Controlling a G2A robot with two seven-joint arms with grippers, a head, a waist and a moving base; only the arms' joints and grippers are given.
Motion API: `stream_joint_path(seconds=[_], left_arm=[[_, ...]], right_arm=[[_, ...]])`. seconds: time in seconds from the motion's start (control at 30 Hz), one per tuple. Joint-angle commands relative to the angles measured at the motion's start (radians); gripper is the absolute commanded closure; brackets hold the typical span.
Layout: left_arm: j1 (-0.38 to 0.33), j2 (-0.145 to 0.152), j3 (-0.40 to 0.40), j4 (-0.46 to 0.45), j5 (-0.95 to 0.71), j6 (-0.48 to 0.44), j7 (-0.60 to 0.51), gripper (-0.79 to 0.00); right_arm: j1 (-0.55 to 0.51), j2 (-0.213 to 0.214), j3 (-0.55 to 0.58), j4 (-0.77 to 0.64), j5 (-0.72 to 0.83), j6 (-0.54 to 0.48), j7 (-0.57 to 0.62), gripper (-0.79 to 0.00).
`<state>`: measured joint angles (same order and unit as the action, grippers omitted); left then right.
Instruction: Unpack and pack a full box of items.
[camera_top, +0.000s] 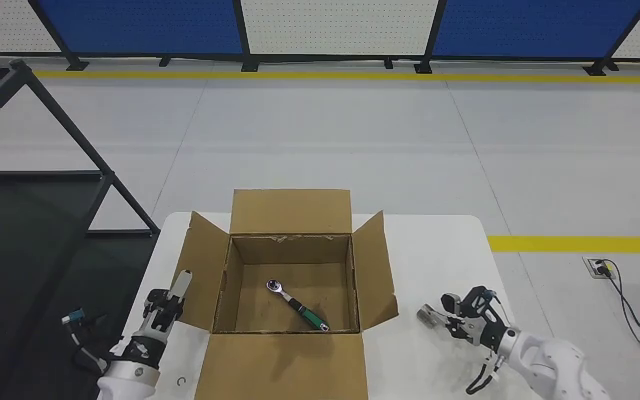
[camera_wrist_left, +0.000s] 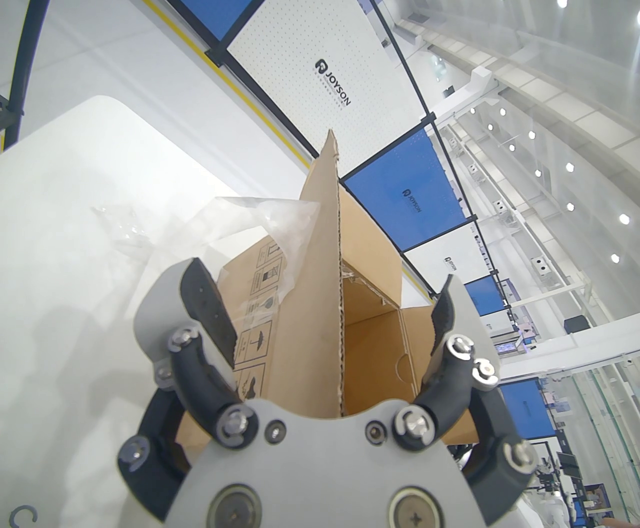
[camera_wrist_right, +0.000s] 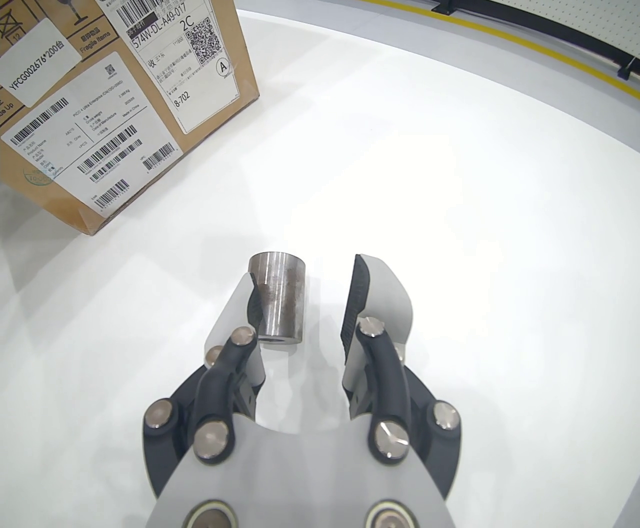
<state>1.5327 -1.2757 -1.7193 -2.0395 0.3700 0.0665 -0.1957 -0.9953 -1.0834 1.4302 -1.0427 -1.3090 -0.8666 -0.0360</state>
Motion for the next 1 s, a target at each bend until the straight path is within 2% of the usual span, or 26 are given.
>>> stream_joint_path(seconds=[0.0,0.97], left_arm=[[-0.001,0.000,0.000,0.001,0.000,0.000,0.000,-0.785],[-0.003,0.003,0.003,0.005,-0.002,0.001,0.006,-0.785]], right_arm=[[0.002,0.001,-0.003,0.003,0.003,-0.002,0.001,-0.363],[-0.017,0.020,-0.018,-0.028,0.021,0.000,-0.018,-0.357]])
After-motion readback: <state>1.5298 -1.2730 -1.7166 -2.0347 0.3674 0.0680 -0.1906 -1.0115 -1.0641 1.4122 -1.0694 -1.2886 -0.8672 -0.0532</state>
